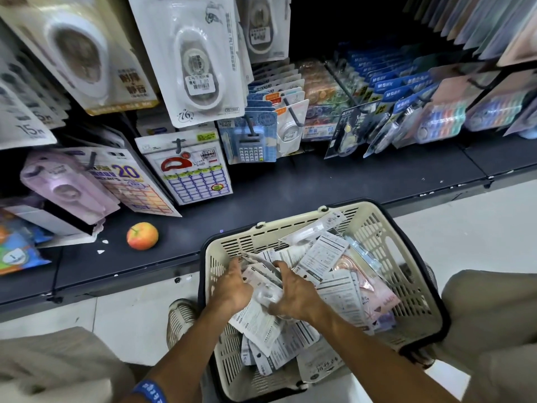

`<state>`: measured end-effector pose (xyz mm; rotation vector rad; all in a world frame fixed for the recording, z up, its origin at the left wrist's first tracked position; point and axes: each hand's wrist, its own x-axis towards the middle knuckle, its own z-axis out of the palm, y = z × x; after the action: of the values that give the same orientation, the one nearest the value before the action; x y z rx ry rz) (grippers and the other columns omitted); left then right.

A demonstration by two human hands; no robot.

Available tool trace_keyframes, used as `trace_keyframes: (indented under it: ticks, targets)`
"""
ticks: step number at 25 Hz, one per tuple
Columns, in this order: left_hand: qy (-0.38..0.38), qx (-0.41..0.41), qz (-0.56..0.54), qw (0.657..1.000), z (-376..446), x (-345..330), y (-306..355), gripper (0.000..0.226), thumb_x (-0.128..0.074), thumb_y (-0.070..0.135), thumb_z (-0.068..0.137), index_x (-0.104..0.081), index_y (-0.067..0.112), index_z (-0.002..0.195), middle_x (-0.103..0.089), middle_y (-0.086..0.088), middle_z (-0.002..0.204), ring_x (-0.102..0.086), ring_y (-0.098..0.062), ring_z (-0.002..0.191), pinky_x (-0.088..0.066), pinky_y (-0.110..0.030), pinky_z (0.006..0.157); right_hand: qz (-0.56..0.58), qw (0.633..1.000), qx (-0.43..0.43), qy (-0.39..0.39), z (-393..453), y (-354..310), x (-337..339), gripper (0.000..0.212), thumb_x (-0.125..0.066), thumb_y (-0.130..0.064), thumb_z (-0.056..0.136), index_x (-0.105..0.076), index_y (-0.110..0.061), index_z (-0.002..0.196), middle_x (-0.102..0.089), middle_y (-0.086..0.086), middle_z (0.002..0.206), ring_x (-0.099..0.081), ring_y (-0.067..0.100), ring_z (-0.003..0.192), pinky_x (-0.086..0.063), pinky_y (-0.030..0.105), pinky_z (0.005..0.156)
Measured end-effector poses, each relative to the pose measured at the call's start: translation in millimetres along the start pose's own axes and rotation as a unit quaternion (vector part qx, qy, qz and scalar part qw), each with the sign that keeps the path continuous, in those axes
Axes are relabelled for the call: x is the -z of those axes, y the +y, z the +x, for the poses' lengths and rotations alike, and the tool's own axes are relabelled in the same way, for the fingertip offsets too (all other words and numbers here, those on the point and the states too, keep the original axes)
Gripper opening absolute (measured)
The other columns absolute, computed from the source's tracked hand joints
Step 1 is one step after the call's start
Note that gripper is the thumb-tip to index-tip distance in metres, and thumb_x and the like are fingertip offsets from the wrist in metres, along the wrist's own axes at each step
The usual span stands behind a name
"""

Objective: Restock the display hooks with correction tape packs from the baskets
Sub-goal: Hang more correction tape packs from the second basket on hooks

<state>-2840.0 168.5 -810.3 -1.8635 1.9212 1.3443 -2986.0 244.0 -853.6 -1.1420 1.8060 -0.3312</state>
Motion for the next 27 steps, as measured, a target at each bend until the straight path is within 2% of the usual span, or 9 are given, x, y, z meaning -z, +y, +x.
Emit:
trace_keyframes:
  ticks: [2,6,10,13,15,18,21,24,27]
  targets:
    - [0.016,0.017,-0.01,1.0,3.1,0.9,-1.1,0.066,-0.045,0.005,0.096,-0.023,0.025,0.155,-0.056,0.007,0.118,-0.058,-0.01,0.073,-0.038,-0.018,0.046,0.029,0.999,-0.013,0.021,10.0,1.7,-4.5,0.087,-0.091,-0.03,0.065,-0.031,-0.038,0.127,-0.069,-0.007,0.109,-0.069,0.019,0.094,-0.061,0.04,0.082]
    - [0.036,0.024,-0.032,0.999,12.4,0.4,-2.6,0.063,-0.047,0.007,0.093,-0.033,0.029,0.151,-0.055,0.001,0.133,-0.056,-0.006,0.075,-0.038,-0.02,0.052,0.062,0.998,-0.027,0.02,30.9,7.2,-3.5,0.074,-0.09,-0.031,0.061,-0.035,-0.036,0.111,-0.067,-0.009,0.094,-0.068,0.017,0.088,-0.062,0.036,0.078]
    - [0.056,0.043,-0.066,0.995,20.8,3.2,-0.7,0.06,-0.052,0.016,0.096,-0.034,0.028,0.152,-0.053,-0.007,0.147,-0.061,-0.028,0.115,-0.05,-0.031,0.085,0.134,0.989,-0.03,-0.057,42.1,17.3,27.5,0.094,-0.093,-0.018,0.054,-0.039,-0.036,0.129,-0.069,-0.009,0.103,-0.068,0.007,0.088,-0.059,0.021,0.068]
    - [0.069,0.056,-0.131,0.987,24.6,7.2,0.8,0.056,-0.055,0.02,0.098,-0.038,0.025,0.151,-0.055,-0.01,0.146,-0.059,-0.028,0.119,-0.048,-0.035,0.102,0.237,0.968,-0.022,-0.081,27.4,29.2,50.7,0.111,-0.093,-0.013,0.054,-0.032,-0.049,0.139,-0.073,-0.017,0.114,-0.07,0.003,0.103,-0.056,0.019,0.083]
    - [0.059,0.051,-0.134,0.988,23.1,7.7,3.7,0.05,-0.057,0.023,0.098,-0.044,0.023,0.146,-0.057,-0.01,0.144,-0.058,-0.027,0.12,-0.045,-0.036,0.105,0.291,0.954,-0.026,-0.066,10.4,33.6,65.8,0.09,-0.092,-0.012,0.057,-0.046,-0.04,0.13,-0.075,-0.023,0.105,-0.071,-0.005,0.093,-0.054,0.011,0.071]
    - [0.021,0.011,-0.161,0.987,5.5,11.9,15.1,0.044,-0.064,0.051,0.093,-0.06,0.029,0.13,-0.059,-0.001,0.138,-0.054,-0.026,0.127,-0.042,-0.037,0.108,0.376,0.924,-0.063,-0.037,-18.2,31.4,98.1,0.069,-0.089,-0.013,0.056,-0.064,-0.02,0.12,-0.079,-0.001,0.101,-0.076,0.015,0.09,-0.059,0.028,0.07]
    - [-0.094,-0.087,-0.288,0.949,-26.5,20.6,47.0,0.07,-0.075,0.077,0.064,-0.065,0.038,0.122,-0.064,0.009,0.13,-0.058,-0.016,0.123,-0.045,-0.038,0.106,0.445,0.894,-0.039,-0.037,-42.3,8.3,126.7,0.058,-0.087,-0.016,0.053,-0.073,-0.009,0.108,-0.079,0.013,0.099,-0.077,0.025,0.084,-0.06,0.032,0.066]
    - [-0.17,-0.181,-0.379,0.892,-49.4,45.5,95.6,0.073,-0.088,0.042,0.065,-0.064,0.02,0.131,-0.075,-0.005,0.122,-0.072,-0.025,0.111,-0.057,-0.04,0.095,0.471,0.88,0.06,-0.021,-66.9,-44.7,151.3,0.055,-0.092,-0.022,0.051,-0.079,-0.011,0.103,-0.075,0.02,0.109,-0.075,0.032,0.093,-0.06,0.037,0.072]
    - [-0.145,-0.249,-0.379,0.879,-75.1,99.8,139.4,0.061,-0.089,0.026,0.065,-0.069,0.018,0.122,-0.078,-0.009,0.113,-0.074,-0.029,0.103,-0.059,-0.047,0.092,0.482,0.862,0.144,0.064,-94.9,-102.8,186.7,0.074,-0.099,-0.035,0.047,-0.074,-0.013,0.113,-0.075,0.018,0.113,-0.074,0.035,0.099,-0.061,0.04,0.073]
